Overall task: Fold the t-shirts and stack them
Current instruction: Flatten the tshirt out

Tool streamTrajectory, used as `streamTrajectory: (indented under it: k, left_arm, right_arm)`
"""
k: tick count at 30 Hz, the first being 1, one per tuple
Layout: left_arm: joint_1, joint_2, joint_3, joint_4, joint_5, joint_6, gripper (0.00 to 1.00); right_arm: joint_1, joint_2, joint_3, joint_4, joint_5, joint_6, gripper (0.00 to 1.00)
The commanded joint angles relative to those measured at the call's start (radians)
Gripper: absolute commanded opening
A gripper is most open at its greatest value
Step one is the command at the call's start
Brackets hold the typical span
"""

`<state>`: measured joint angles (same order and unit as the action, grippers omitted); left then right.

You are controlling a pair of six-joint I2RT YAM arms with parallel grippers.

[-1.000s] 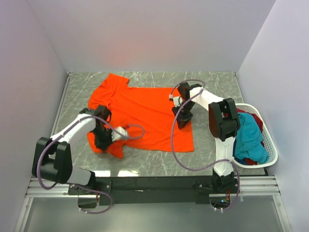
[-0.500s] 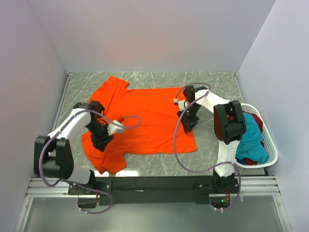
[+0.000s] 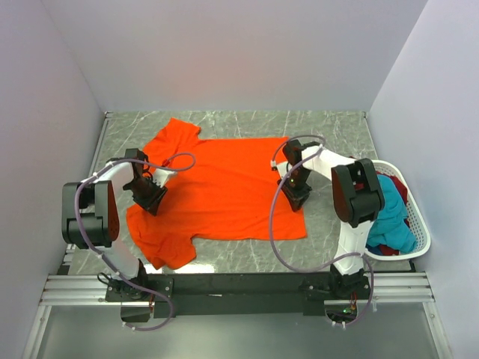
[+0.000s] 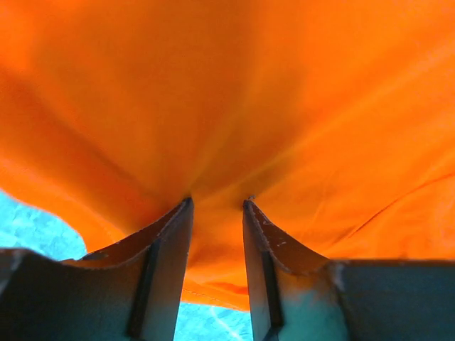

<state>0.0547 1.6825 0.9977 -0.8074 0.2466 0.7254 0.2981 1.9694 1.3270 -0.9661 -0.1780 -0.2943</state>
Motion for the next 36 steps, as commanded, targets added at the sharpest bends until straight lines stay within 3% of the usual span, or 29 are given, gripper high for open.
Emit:
streamTrajectory:
  k: [1,4,8,13,20,24,27,36]
  left_arm:
    - [0.033,0.080,-0.031,0.094,-0.085,-0.072,0.42]
    - [0.039,0.074,-0.041,0.087,-0.083,-0.057,0.42]
    - [0.040,-0.004,0.007,0.017,0.035,-0.044,0.44]
    - [0.042,-0.021,0.229,-0.021,0.149,-0.150,0.45]
    - [0.063,0.159,0.571,0.114,0.209,-0.386,0.51]
    - [0.066,0.269,0.700,0.230,0.194,-0.483,0.53]
    - [0.066,0.350,0.784,0.280,0.192,-0.547,0.54]
    - [0.068,0.618,1.070,0.303,0.184,-0.676,0.54]
  right_arm:
    - [0.013,-0.015,-0.130,0.047,0.126,-0.032,0.29]
    - [0.029,-0.058,-0.196,0.055,0.146,-0.040,0.29]
    - [0.029,-0.107,-0.183,0.038,0.161,-0.043,0.29]
    - [0.003,-0.104,0.064,-0.020,0.080,-0.020,0.32]
    - [-0.094,0.037,0.464,-0.045,-0.083,0.047,0.47]
    - [-0.151,0.153,0.700,-0.036,-0.115,0.090,0.50]
    - [-0.172,0.241,0.809,-0.022,-0.124,0.122,0.51]
    - [-0.175,0.391,0.917,0.089,-0.104,0.233,0.50]
